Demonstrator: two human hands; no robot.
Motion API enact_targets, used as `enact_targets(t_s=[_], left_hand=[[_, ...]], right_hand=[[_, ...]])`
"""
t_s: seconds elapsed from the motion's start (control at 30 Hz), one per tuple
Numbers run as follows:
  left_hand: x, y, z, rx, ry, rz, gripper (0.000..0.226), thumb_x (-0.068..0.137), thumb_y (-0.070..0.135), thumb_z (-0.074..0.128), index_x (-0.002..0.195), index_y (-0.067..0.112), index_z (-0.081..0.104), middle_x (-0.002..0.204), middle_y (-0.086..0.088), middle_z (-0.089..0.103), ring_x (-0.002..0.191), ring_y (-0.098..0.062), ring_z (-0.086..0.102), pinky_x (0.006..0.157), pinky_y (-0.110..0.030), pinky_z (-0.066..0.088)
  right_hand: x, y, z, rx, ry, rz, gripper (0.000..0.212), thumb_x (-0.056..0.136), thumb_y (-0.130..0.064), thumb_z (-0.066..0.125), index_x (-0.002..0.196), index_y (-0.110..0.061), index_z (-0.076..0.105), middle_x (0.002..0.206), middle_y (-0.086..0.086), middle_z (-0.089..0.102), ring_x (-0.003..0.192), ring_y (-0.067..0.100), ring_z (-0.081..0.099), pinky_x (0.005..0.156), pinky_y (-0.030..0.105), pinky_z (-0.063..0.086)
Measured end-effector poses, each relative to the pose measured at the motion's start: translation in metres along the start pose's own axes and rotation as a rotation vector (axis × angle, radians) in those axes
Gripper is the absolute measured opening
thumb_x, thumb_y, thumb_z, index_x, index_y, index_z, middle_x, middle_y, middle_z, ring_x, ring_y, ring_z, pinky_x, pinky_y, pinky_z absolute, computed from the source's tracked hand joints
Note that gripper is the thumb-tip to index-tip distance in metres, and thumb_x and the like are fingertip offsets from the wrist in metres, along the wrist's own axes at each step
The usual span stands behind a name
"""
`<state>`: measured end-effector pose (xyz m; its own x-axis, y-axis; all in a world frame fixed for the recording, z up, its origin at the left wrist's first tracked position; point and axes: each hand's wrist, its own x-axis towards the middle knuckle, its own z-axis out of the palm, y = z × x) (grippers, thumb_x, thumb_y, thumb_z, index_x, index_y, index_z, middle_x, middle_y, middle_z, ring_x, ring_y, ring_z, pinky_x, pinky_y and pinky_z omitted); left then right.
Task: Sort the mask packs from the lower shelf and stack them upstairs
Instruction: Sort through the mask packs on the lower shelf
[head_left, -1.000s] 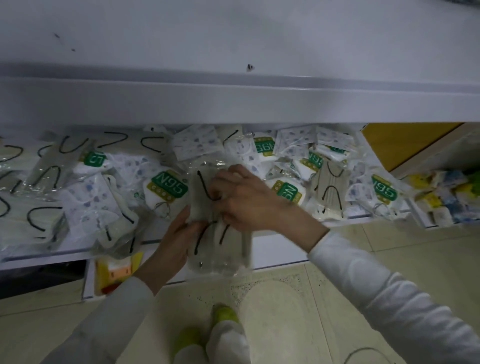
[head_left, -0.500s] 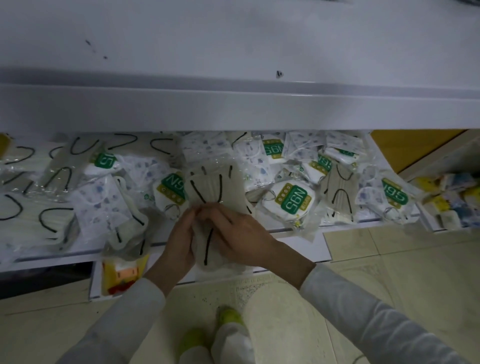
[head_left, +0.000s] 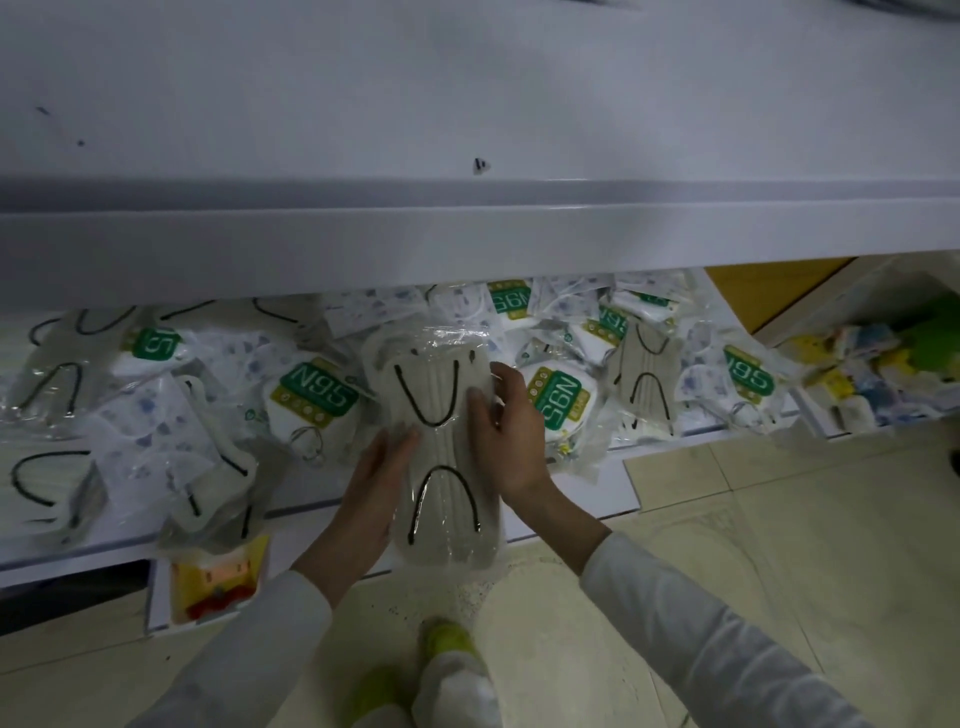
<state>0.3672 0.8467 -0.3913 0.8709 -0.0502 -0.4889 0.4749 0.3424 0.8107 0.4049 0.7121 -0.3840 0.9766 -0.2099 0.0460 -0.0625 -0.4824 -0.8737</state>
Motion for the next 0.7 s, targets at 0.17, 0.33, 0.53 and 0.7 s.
enact_targets(t_s=[0.17,0.33,0.53,0.7], left_hand=[[0.004,-0.003,0.014,0.061,-0.004,0.059,0.050,0.080,-0.006,0.064,0.120,0.024,0.056,0.102,0.004,0.071,0.092,-0.011,0.068,0.065,-0.022,0.056],[0.006,-0.011,0.022,0.082,-0.004,0.062,0.052,0.078,-0.005,0.066,0.123,0.019,0.056,0.103,-0.004,0.072,0.095,-0.020,0.068,0.070,-0.026,0.055],[0.000,0.001,0.031,0.274,-0.081,0.216,0.053,0.080,-0.008,0.066,0.108,0.035,0.053,0.089,0.026,0.070,0.088,0.002,0.066,0.068,-0.014,0.051],[-0.023,0.040,0.023,0.784,-0.268,0.316,0.059,0.086,0.011,0.066,0.126,0.042,0.035,0.116,0.047,0.049,0.112,0.022,0.045,0.094,-0.009,0.042]], right_hand=[[-0.001,0.006,-0.006,0.029,0.038,0.025,0.028,0.095,-0.019,0.056,0.120,-0.005,0.054,0.095,-0.003,0.063,0.085,0.016,0.065,0.068,0.004,0.043],[-0.002,0.020,-0.023,0.083,-0.025,0.050,0.023,0.094,-0.017,0.057,0.115,-0.006,0.057,0.097,-0.003,0.066,0.083,0.001,0.063,0.073,0.014,0.052],[0.009,0.020,-0.045,0.066,-0.085,0.052,0.048,0.086,-0.015,0.069,0.126,-0.007,0.044,0.112,0.003,0.058,0.102,0.016,0.057,0.091,0.032,0.048],[0.038,-0.023,-0.110,-0.061,-0.398,-0.081,0.095,0.072,-0.024,0.083,0.147,-0.019,0.025,0.137,-0.009,0.044,0.114,-0.008,0.045,0.094,0.004,0.034]])
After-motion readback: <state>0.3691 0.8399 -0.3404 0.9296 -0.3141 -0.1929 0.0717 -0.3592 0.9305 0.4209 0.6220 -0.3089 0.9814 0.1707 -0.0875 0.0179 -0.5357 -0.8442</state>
